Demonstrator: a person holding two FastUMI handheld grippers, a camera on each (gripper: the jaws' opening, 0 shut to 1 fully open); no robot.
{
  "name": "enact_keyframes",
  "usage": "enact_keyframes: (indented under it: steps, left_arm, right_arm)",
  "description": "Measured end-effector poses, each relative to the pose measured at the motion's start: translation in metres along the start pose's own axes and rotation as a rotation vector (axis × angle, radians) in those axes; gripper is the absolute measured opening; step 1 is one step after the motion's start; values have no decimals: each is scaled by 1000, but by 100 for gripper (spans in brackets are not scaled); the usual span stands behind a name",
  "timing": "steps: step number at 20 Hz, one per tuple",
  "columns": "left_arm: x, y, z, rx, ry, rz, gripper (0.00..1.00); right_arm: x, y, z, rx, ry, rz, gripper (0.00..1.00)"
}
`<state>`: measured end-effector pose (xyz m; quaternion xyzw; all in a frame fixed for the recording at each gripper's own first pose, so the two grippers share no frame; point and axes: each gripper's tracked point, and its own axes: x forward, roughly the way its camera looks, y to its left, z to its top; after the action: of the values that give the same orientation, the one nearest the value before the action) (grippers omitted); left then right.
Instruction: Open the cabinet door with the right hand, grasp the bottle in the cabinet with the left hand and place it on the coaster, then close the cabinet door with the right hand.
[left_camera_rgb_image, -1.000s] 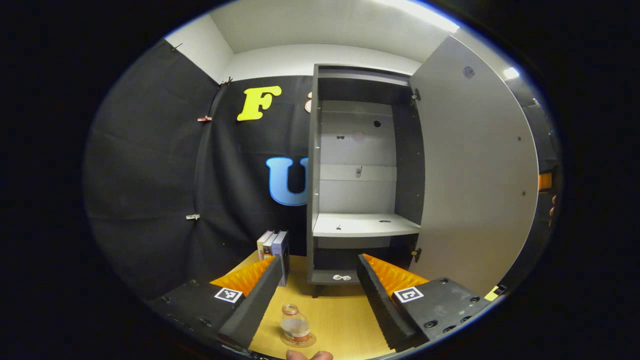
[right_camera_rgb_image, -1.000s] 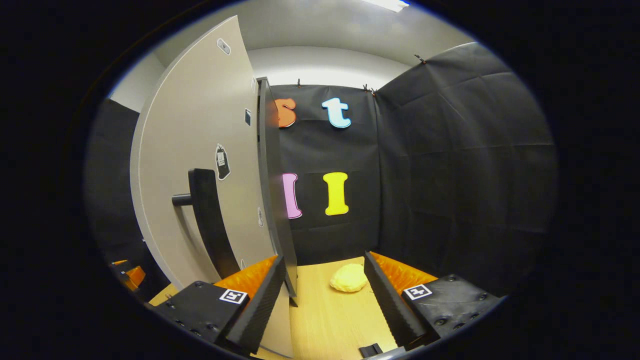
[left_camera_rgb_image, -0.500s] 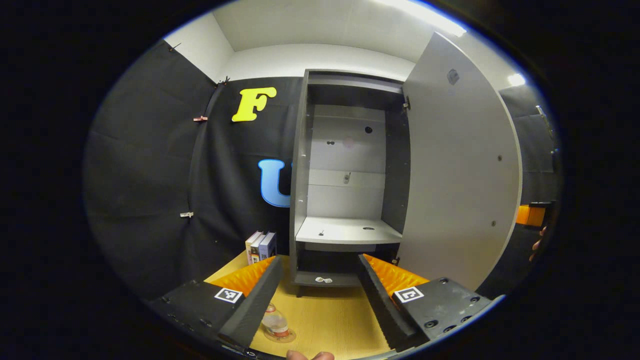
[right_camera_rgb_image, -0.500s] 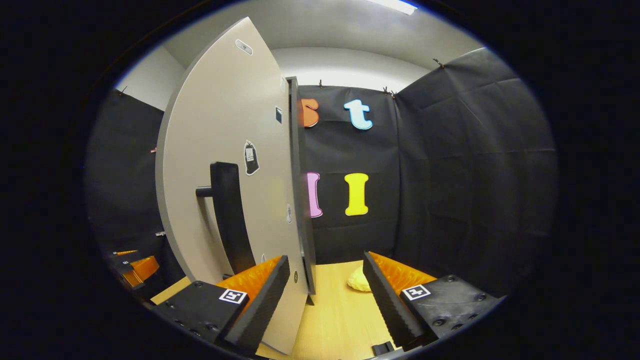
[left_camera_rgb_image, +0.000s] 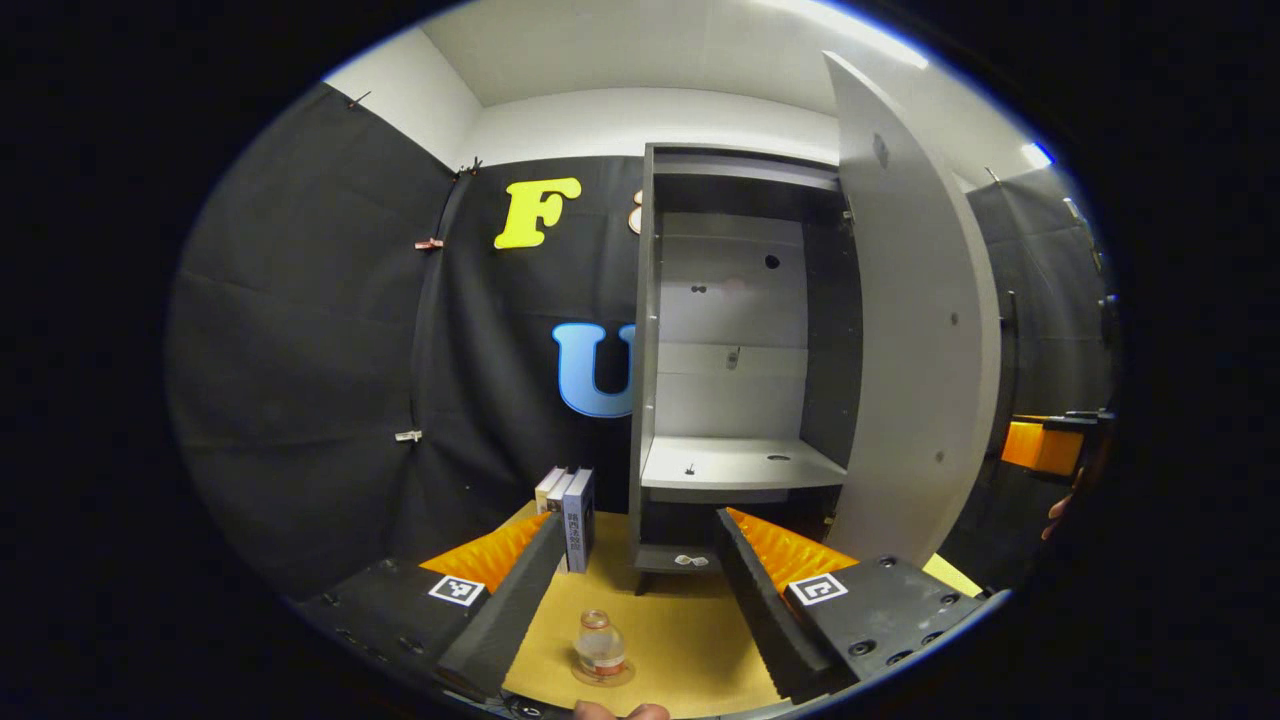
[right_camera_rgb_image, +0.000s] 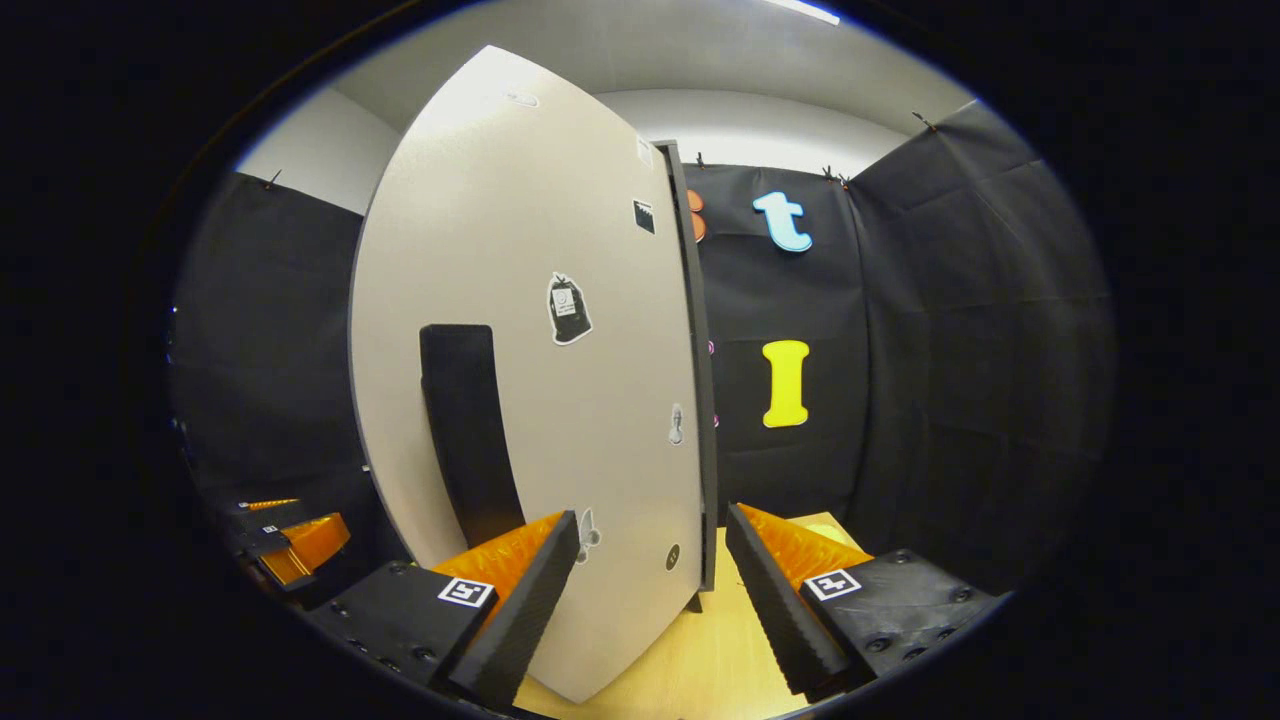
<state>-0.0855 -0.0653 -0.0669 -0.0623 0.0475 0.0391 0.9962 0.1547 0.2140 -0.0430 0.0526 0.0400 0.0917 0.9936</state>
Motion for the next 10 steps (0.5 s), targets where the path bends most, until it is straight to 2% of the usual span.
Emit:
enact_keyframes:
  steps: [6, 7, 10]
  left_arm:
    - [4, 8, 2, 13, -5, 0, 95]
    - [5, 8, 1, 15, -4, -2, 92]
    - [8, 6, 1, 24, -5, -11, 95]
  right_arm:
    - [26, 43, -18, 39, 47, 55, 97]
    - [31, 50, -22, 36, 61, 64, 97]
    - [36, 77, -26, 18, 75, 120, 98]
